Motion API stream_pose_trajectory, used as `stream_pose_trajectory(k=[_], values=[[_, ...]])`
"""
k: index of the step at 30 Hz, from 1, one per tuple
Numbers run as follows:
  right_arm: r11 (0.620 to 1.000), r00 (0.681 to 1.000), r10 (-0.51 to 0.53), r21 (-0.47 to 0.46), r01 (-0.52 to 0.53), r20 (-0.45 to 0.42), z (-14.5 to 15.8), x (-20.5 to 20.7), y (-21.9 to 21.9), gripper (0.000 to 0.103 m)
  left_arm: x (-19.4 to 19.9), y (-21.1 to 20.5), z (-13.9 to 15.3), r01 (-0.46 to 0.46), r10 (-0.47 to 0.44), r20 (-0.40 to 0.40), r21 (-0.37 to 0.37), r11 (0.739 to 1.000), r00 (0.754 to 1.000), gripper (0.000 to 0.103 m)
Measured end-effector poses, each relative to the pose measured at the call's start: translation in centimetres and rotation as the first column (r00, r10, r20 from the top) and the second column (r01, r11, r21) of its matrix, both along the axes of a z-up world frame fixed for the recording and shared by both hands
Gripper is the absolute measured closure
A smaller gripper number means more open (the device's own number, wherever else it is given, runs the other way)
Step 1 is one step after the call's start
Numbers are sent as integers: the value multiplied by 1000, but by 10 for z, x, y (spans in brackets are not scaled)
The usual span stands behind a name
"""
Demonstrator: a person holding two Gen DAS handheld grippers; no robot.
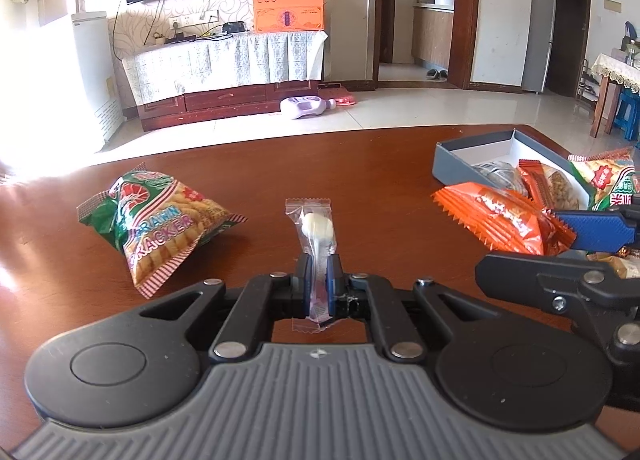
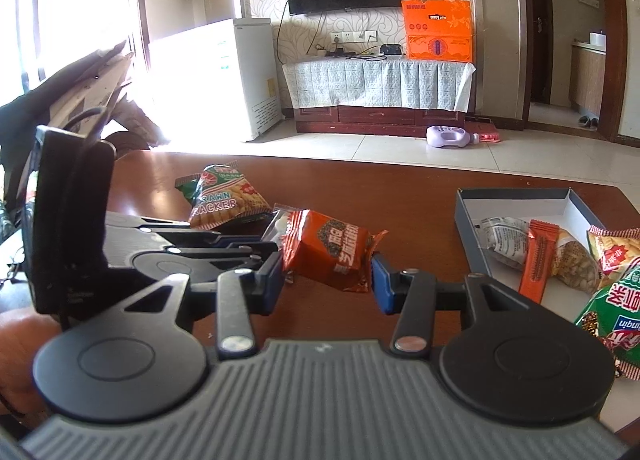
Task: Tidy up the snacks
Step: 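Carry the lollipop and orange packet over the white box with both tools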
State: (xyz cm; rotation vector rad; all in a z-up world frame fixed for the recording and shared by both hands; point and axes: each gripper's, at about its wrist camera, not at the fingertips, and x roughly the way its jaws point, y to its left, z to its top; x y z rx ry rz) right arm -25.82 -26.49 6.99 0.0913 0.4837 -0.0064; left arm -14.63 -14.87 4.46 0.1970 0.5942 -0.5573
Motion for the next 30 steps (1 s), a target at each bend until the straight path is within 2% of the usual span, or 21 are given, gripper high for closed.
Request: stream_pose_trajectory(k=[14,22,30], values=[[996,995,-87,-9,87,42,7,-24,-33,54,-19,-42,14,41,-41,42,-1,999,998,93],[982,980,-185,-32,188,78,10,-41,-55,54,-33,-71,17,79,-79,61,2,997,995,93],[964,966,-249,-76,255,74,7,-55,-75,54,-44,-105,18,126,-125,61,-14,992,990,93]])
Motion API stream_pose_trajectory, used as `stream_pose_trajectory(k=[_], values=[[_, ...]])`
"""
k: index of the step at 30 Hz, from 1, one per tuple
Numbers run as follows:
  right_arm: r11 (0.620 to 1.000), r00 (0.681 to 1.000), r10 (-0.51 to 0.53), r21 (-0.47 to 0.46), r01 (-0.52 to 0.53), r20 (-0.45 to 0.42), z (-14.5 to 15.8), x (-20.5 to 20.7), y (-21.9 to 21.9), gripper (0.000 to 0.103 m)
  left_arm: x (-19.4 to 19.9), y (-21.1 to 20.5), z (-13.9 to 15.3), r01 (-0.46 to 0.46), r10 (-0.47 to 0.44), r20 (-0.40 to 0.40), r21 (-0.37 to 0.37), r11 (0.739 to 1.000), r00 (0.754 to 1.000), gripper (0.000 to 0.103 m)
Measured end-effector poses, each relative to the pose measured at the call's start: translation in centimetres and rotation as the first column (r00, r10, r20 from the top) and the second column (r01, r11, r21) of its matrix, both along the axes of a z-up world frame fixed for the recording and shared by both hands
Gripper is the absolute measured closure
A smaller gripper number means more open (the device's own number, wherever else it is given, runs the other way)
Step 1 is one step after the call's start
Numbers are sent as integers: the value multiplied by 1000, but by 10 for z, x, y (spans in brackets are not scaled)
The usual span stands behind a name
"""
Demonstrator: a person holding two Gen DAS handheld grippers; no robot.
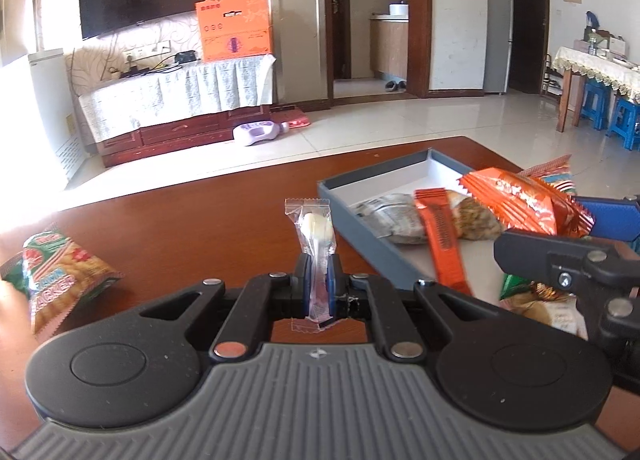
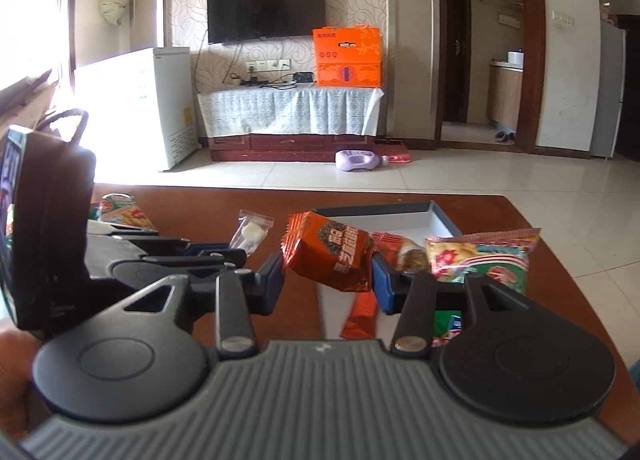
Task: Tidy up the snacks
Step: 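Carry the lollipop and orange packet over the white box with both tools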
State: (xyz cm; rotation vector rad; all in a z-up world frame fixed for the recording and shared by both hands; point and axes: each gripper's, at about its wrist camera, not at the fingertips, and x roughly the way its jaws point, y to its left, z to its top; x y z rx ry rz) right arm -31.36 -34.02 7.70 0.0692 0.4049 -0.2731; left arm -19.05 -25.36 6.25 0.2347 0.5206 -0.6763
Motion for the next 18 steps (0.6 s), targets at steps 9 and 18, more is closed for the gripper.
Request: stream_pose_trajectory(k=[9,18], values=[[998,998,-59,24,59,-1,-3,-14,-20,54,-3,-39,-8,46,-47,-26,-15,999,999,93],[994,995,-100,48,101,-8,-5,-17,-33,54,8,-81,-13,87,-88,-19,-38,995,996,93]])
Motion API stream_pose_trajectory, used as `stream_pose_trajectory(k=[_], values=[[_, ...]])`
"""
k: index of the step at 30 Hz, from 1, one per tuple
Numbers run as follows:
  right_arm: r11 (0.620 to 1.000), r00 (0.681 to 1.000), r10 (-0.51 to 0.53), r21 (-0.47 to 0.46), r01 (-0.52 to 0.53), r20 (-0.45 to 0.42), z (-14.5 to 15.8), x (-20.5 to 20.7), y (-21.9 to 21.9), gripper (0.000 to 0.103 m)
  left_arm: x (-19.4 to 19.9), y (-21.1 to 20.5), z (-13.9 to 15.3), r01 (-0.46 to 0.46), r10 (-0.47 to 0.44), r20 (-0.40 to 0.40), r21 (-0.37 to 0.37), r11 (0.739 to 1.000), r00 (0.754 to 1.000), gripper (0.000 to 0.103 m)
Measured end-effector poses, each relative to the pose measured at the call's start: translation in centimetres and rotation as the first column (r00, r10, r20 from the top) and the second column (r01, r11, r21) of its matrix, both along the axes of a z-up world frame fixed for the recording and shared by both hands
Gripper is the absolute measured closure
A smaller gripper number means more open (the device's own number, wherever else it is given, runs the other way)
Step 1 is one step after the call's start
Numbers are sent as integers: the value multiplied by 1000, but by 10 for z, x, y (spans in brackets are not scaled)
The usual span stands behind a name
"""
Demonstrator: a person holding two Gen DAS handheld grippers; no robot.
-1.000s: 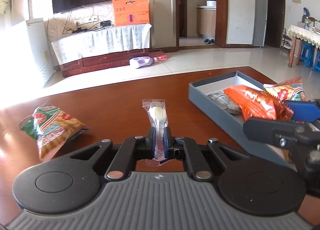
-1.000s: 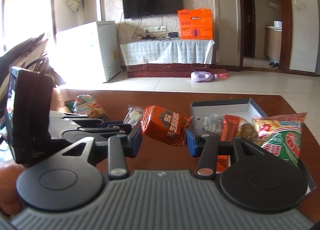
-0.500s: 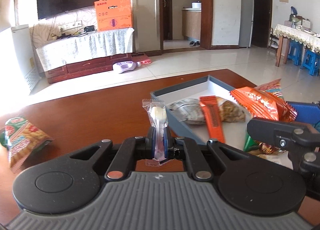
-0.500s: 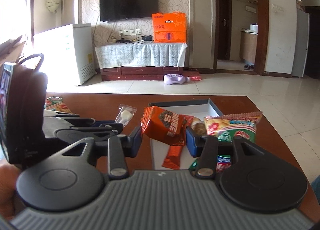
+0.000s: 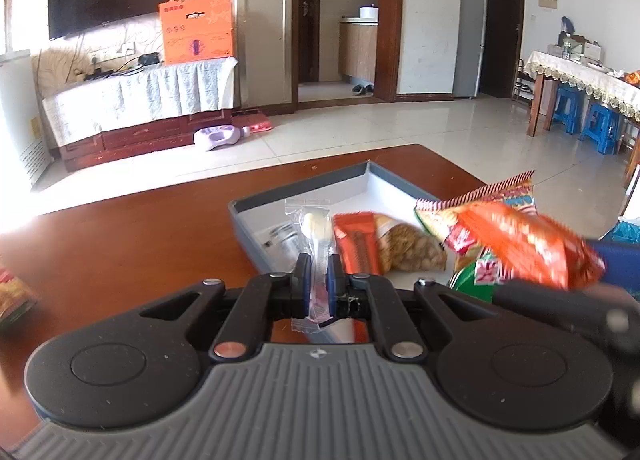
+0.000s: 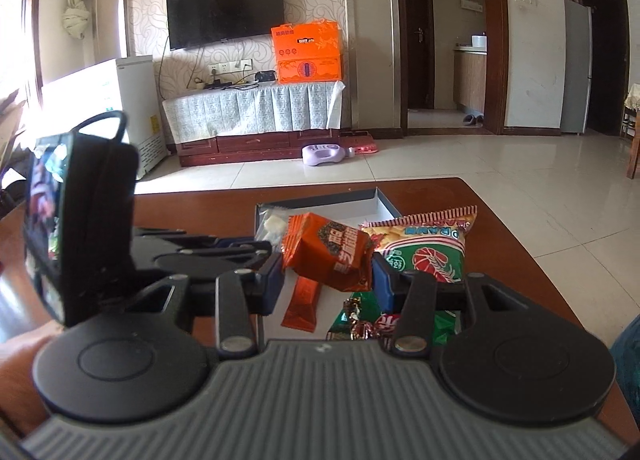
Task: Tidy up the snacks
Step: 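Carry the lollipop and orange packet over the white box with both tools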
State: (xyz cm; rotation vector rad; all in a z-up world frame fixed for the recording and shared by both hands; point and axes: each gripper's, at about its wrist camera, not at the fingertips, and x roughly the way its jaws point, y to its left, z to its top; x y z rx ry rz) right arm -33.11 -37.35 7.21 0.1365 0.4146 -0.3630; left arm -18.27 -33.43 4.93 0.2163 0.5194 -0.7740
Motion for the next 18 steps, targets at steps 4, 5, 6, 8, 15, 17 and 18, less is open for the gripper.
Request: stream_pose_trajectory(k=[4,5,6,8,15,17,18], values=[[1000,1000,-15,15,16,-16,-3,0,-7,54,10,-25,-6,7,-7,19,14,1000,1000,93],[1000,1000,-18,19,18,-20,-4,1,-8,54,13,-30,-8,8,-8,16,14,1000,1000,93],[1000,999,-20,17,20,-28,-5,1,-9,54,16,-35,-10,10,-10,11,14,1000,1000,93],[1000,999,-22,18,23,-42,-8,3,-11,54,20,-46,-14,12,-12,6,16,1000,1000,93],[998,996,-47,39,50,-78,-17,5,-23,54,29,-77,-24,17,-17,9,15,1000,1000,93],[998,995,-48,42,52,-84,-19,3,-26,54,29,-83,-26,16,-17,31,23,1000,999,86],[998,995,-50,41,54,-89,-20,2,-27,54,28,-85,-27,16,-18,46,34,999,999,85]])
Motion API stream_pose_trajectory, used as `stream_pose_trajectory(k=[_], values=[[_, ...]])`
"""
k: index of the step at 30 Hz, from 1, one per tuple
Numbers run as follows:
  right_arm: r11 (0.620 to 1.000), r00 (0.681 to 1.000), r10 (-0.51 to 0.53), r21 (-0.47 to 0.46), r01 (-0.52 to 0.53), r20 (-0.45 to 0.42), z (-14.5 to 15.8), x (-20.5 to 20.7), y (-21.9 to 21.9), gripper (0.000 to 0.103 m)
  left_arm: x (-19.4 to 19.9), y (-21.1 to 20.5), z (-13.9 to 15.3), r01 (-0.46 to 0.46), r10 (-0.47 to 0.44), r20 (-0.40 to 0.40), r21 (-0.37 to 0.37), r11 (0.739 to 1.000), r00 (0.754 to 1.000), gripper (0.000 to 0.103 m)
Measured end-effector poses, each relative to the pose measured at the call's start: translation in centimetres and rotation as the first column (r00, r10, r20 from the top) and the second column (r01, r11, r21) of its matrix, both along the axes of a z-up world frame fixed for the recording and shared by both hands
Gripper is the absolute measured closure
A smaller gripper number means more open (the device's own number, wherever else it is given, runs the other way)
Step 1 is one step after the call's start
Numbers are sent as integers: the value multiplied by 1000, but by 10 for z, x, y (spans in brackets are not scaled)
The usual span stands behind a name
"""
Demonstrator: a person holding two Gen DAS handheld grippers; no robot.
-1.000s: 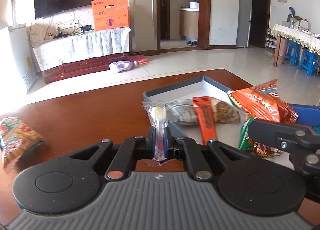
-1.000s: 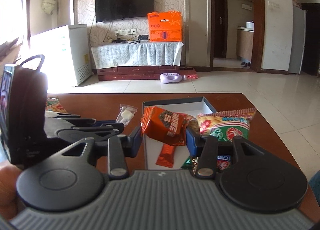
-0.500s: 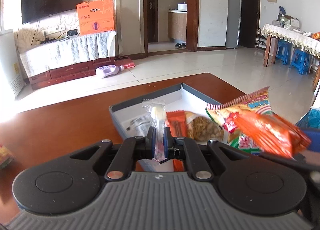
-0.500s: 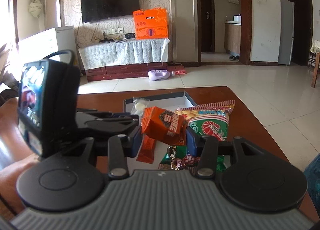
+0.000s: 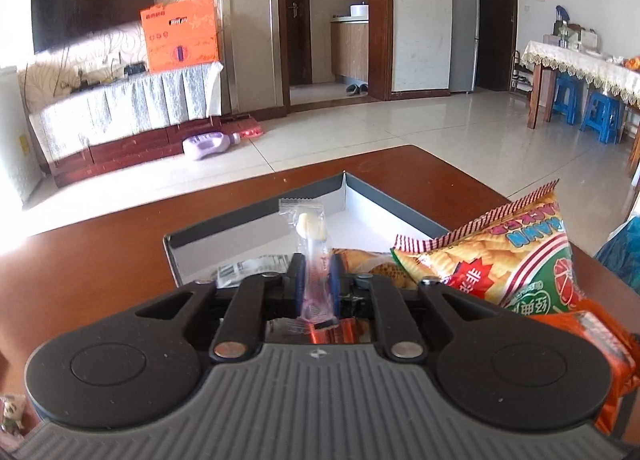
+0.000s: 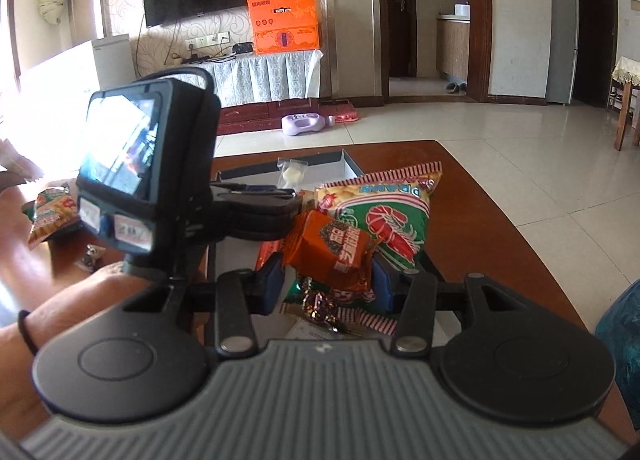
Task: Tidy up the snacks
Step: 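Carry the lollipop and orange packet over the white box with both tools, then open the left tool over the box while the right tool releases the orange packet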
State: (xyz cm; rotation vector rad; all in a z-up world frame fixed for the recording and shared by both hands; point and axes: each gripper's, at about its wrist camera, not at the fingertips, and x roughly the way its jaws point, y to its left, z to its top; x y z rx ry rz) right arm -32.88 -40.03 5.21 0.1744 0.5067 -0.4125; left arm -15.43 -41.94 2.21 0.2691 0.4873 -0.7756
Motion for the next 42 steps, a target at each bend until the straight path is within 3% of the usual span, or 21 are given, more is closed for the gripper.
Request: stream_pose_trajectory(k=[3,5,7,20,26,37,42], values=[[1000,1000,0,5,0,-7,-3,-3,-1,54,-3,-4,0,0,-1,46,19,1000,999,67],[1000,1000,1,9,-1,-5,-4,-4,-2,54,-4,-3,0,-28,26,66,26,999,997,40],[1000,1000,4,10,-4,-4,-4,-6,-2,54,-2,1,1,-47,46,66,17,999,997,31],[1000,1000,6,15,-6,2,-4,-8,-1,54,-15,47,8,-63,63,34,10,998,997,23],[1000,1000,5,24,-5,11,-3,-12,2,54,-40,68,17,-60,57,74,48,997,996,23],[999,1000,21,35,-21,15,-4,-11,3,55,-78,129,40,-98,98,-17,19,995,995,23],[999,1000,19,39,-20,21,-5,-12,5,55,-100,142,35,-66,62,47,106,992,997,23]])
